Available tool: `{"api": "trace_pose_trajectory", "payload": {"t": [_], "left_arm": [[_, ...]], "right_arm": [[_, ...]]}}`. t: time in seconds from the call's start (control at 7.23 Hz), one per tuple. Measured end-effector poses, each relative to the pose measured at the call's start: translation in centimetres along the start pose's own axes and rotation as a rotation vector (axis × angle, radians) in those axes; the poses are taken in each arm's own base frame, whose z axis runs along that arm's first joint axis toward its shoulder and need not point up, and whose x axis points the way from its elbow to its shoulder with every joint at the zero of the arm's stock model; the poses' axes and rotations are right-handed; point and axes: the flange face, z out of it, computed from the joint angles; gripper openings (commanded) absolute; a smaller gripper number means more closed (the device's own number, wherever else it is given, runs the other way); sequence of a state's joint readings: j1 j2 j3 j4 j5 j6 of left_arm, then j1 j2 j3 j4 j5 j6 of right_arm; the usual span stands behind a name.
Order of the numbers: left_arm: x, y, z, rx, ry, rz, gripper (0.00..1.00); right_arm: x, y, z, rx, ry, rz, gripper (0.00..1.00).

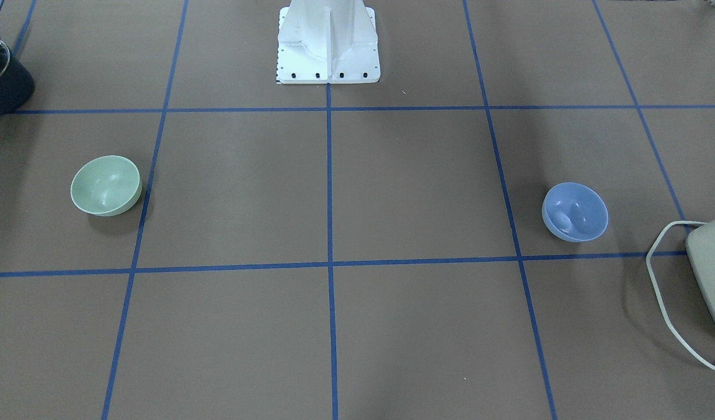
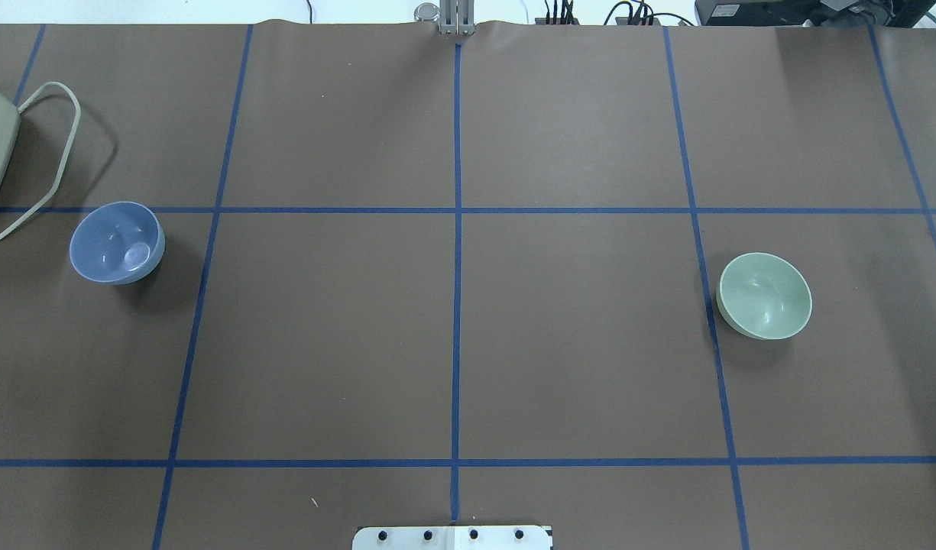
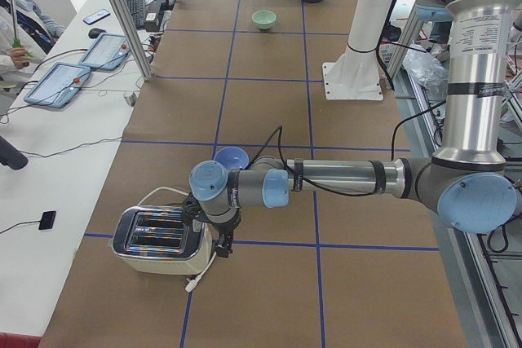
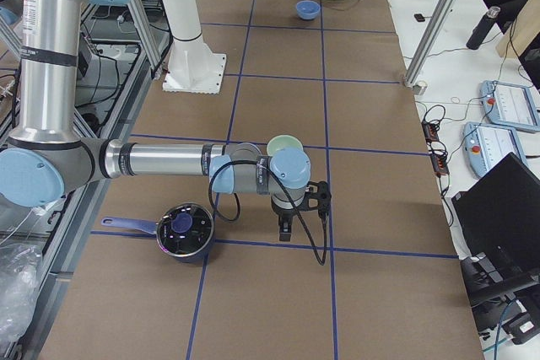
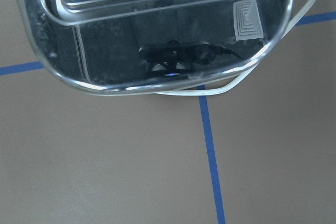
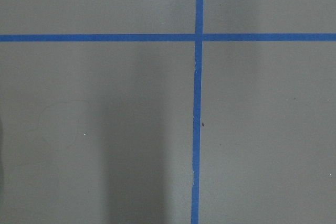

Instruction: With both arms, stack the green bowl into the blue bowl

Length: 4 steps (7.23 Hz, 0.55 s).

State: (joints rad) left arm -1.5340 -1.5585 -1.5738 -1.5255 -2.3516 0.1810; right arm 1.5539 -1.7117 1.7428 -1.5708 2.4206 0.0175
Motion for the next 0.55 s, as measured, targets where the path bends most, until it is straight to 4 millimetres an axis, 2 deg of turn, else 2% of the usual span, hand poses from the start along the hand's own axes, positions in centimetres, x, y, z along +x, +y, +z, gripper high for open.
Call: {"api": "trace_pose_trajectory", "payload": {"t": [0.28, 0.55], "left_arm": [[0.1, -0.1, -0.1, 0.002, 0.0, 0.002, 0.99], [1.5, -1.2, -1.2, 0.024, -0.003, -0.04, 0.99]], "right_arm": [[-0.2, -0.4, -0.1, 0.003, 0.004, -0.008, 1.0], [-0.6, -0.9, -0.4, 0.01, 0.005, -0.016, 1.0]]}}
